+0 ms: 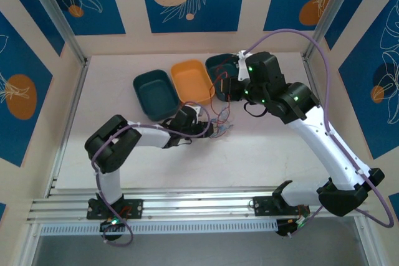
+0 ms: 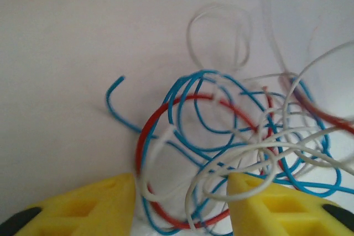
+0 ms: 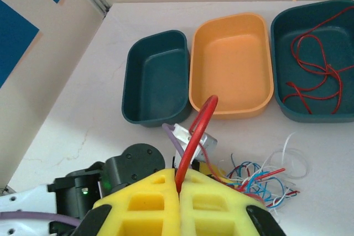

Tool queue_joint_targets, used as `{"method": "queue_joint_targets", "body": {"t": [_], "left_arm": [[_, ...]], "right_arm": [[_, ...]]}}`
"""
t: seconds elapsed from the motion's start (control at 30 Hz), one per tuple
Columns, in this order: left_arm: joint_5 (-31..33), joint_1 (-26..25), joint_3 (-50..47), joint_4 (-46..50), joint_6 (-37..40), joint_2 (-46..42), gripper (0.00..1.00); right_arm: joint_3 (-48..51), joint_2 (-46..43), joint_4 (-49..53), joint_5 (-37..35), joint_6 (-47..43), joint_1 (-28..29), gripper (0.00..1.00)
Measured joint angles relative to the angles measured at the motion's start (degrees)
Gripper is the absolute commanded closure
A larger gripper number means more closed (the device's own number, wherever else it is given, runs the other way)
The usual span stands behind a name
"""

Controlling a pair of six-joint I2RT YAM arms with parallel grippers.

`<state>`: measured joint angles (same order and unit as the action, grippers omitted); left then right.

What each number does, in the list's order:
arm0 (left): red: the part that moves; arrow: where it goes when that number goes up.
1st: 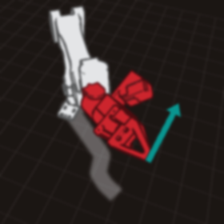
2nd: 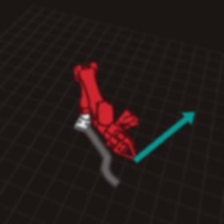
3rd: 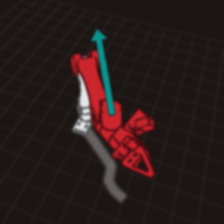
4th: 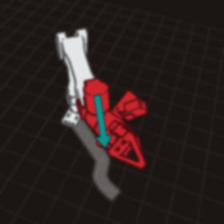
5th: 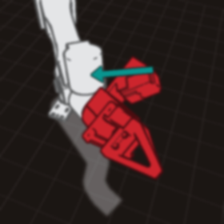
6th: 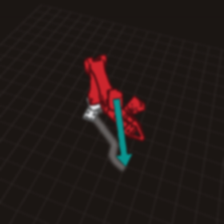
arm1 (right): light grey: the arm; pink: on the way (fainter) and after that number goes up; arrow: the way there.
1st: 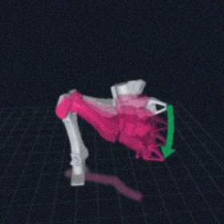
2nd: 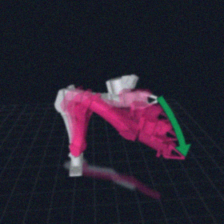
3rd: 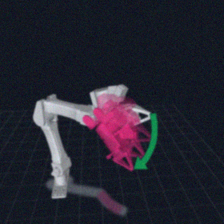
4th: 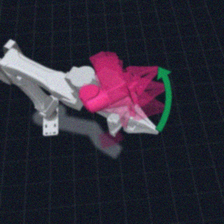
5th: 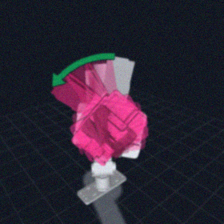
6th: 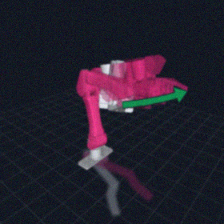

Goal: Untangle the cables

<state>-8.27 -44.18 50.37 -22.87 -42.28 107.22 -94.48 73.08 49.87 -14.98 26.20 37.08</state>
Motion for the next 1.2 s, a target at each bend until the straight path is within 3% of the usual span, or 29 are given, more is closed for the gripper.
{"method": "queue_joint_targets", "body": {"t": [0.2,0.37,0.77,1.2], "left_arm": [[2.9,0.0,-0.8,0.9,-1.7,0.2,0.83],[5.1,0.0,-1.3,2.4,-2.1,-0.4,0.89],[9.6,0.1,-7.4,6.7,-2.3,-7.3,0.94],[15.8,1.3,-16.1,13.4,-2.6,-20.7,0.96]], "right_arm": [[-4.9,-0.4,3.1,-0.3,-0.7,-1.8,1.0],[-8.8,-1.1,6.2,-1.8,-2.1,-3.4,1.0],[-17.9,-1.5,10.9,-3.4,-5.3,-4.5,1.0],[-22.9,-2.1,12.4,-2.1,-6.7,-4.5,1.0]]}}
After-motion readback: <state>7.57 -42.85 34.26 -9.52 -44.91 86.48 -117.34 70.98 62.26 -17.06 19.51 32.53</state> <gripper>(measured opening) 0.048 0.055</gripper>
